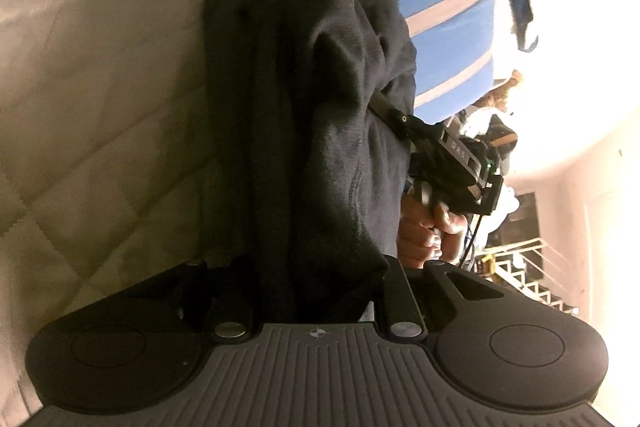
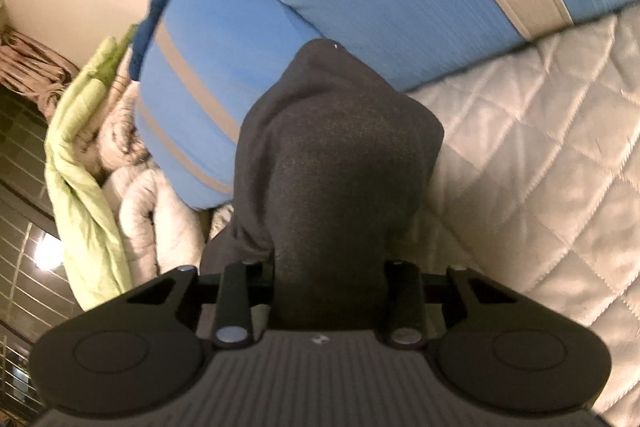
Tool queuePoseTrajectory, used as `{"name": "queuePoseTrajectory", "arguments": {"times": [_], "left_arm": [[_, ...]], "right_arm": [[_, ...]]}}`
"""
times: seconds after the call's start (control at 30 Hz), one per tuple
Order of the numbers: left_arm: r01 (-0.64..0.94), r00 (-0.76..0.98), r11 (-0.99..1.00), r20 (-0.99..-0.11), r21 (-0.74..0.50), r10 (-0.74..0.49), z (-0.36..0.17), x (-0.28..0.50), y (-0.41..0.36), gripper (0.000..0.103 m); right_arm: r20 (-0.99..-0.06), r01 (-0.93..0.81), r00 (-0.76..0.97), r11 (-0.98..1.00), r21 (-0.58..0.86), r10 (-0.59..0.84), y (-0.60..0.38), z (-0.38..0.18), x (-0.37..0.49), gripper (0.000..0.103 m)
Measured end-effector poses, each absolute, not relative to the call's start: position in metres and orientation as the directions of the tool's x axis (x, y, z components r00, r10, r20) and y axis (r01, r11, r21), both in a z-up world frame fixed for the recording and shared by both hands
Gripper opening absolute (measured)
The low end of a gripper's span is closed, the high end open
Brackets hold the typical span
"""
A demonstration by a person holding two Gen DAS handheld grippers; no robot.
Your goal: Fold clothes
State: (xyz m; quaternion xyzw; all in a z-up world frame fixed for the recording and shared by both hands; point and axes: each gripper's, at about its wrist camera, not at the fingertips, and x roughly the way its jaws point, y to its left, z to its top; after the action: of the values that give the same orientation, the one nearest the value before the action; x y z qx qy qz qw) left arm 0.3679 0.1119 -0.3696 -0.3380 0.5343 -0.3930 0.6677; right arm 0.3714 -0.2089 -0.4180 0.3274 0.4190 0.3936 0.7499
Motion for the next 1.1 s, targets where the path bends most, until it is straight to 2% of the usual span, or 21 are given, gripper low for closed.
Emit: {"name": "queuePoseTrajectory", "arguments": {"times": [0.43,0.7,1.1], "left_arm": [[0.245,0.174,0.464,-0.432,-0.851,-0.885,-0.307,0.351,0.139,0.02],[0.268,0.197,0.474,-0.434,-0.839,-0.879,-0.278,0.345,0.142,0.02],[0.261,0.244,0.503,-0.448,-0.824,-0.86,-0.272,0.334,0.185,0.02]], "right_arm": [[-0.312,-0.405,0.35,0.443,0.8,0.883,-0.185,-0.349,0.347,0.036],[-0.298,-0.424,0.332,0.424,0.801,0.895,-0.164,-0.336,0.338,0.036],[-0.281,-0.446,0.295,0.391,0.805,0.913,-0.127,-0.325,0.327,0.036]]}}
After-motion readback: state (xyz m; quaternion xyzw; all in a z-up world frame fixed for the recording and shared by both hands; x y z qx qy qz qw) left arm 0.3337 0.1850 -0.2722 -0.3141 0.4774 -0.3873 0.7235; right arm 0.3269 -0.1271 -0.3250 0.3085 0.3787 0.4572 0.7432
